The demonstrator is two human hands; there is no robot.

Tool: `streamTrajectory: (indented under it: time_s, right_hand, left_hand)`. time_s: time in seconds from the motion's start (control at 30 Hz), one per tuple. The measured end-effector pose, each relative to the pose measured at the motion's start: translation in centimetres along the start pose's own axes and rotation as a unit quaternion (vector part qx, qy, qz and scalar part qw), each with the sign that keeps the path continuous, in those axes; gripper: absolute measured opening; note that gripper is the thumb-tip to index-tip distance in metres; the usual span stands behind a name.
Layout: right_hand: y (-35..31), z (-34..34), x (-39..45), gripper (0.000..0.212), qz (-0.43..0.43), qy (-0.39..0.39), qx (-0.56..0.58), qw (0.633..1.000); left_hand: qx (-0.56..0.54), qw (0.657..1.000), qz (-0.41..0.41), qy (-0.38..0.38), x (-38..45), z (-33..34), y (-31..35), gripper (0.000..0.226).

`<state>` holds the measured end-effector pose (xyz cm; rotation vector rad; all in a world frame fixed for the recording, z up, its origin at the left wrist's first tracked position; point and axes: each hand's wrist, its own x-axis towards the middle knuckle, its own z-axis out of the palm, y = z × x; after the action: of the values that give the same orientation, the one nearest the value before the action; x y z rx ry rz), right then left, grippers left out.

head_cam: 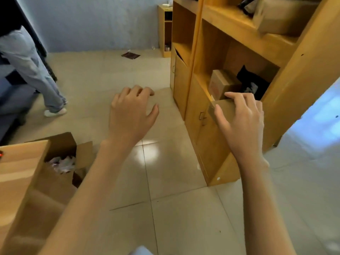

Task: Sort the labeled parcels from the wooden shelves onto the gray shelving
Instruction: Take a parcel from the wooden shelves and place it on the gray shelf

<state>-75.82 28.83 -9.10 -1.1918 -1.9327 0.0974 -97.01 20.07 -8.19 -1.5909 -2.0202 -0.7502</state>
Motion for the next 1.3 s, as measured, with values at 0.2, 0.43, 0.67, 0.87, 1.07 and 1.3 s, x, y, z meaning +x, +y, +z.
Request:
streamTrajectory:
  time_s: [0.2,0.43,0.67,0.87,1.07,1.3]
  right_hand:
    - [1.6,8.8,5.7,0.038,0.036,-0.010,-0.034,0.999]
    - [3.0,16.9,11.6,0.038,0.169,0.014,-0.112,0.979]
    - [3.2,20.6,15.6,0.040,0.300,0.068,-0.177,0.935]
    - [6.0,22.1,17.6,0.038,0.402,0.103,-0.217,0.884]
    - [9.7,25.1,22.7,0.036,0.415,0.125,-0.206,0.877]
    - [11.8,28.5,28.0,0.039,0.442,0.119,-0.229,0.859]
  left_hand:
    - [-0.013,1.000,0.023,0.015,6.9,8.1,-4.6,0.028]
    - [-0.108,0.983,0.139,-0.043,17.8,18.3,-8.7,0.023]
    - [-0.205,0.936,0.271,-0.095,27.2,26.8,-7.5,0.031]
    - [-0.280,0.888,0.339,-0.131,31.6,33.4,-3.8,0.031]
    - [-0.288,0.880,0.343,-0.158,36.0,38.5,-2.0,0.034]
    - [-0.313,0.858,0.375,-0.158,41.7,42.7,-1.8,0.029]
